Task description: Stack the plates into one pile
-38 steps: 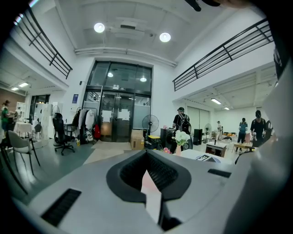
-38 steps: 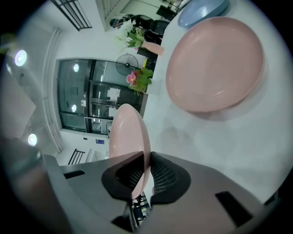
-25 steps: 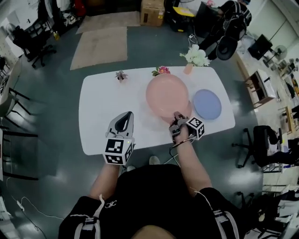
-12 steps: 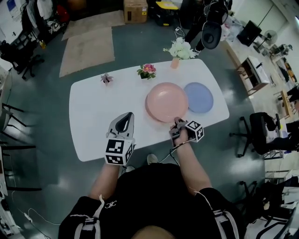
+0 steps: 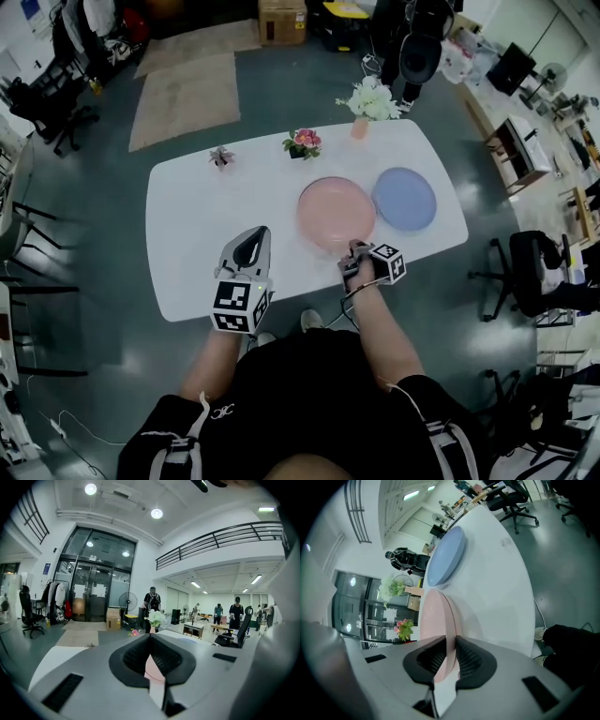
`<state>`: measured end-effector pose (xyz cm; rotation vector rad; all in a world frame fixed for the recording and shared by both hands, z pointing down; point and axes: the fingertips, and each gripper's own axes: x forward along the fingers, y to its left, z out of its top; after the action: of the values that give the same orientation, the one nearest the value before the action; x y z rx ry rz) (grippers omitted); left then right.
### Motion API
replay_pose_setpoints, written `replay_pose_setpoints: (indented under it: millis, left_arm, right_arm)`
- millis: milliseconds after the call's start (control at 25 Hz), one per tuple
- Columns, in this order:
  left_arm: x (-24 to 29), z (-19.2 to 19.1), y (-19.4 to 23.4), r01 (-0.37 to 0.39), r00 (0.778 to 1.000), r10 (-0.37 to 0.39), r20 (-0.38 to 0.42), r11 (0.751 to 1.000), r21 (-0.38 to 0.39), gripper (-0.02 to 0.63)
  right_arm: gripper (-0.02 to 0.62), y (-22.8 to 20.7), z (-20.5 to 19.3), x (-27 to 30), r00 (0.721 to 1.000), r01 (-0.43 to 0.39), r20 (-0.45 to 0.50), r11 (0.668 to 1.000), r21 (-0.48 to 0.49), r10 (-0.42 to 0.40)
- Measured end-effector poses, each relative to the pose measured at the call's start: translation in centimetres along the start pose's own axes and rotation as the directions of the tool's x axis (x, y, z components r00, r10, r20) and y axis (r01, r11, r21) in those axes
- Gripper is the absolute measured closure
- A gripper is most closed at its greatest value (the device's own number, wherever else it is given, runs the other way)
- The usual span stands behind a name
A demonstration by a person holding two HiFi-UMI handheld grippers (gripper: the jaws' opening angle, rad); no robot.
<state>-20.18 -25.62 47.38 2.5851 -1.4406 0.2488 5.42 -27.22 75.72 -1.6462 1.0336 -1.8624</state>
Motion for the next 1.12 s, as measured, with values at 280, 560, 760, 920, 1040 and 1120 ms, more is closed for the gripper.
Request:
replay_pose_setpoints:
  millis: [280,560,760,920,1040,1120]
  left_arm:
    - [-0.7,0.4,0.8,-0.022,1.0,0.022,-0.008,1.0,0.014,0.594]
    - [-0.6,1.0,1.1,-0.03,1.0,0.03,0.009,0.999,0.015,0.594]
    - [-0.3,1.7,1.3,-0.031,0.999,0.031,0.033,1.0,-0.007,0.594]
    - [-0.4,3.0,0.9,-0.032,0.997,0.033,0.064,0.999,-0.009,0.595]
    - [-0.6,3.7,1.1,-0.036,0.996,0.036,0.086,0.999,-0.011,0.594]
    - [-0.9,3.9,1.4,-0.039,0.995,0.04,0.095,0.999,-0.013,0.594]
  right_arm:
    - [0.494,1.6,0.6,0.3,0.997,0.071,0.054,0.973,-0.221,-0.06]
    - [0.457,8.7,3.0,-4.4,0.946,0.16,0.313,0.716,-0.679,0.085]
    - [0.5,20.2,-0.9,-11.0,0.836,0.098,0.29,0.392,-0.915,0.467]
    - [0.557,25.9,-5.1,-16.5,0.738,0.08,0.199,0.209,-0.975,0.644]
    - [0.58,27.8,-8.2,-19.1,0.699,0.045,0.115,0.117,-0.992,0.705]
    - [0.58,28.3,-10.1,-20.1,0.684,0.015,0.062,0.071,-0.997,0.727]
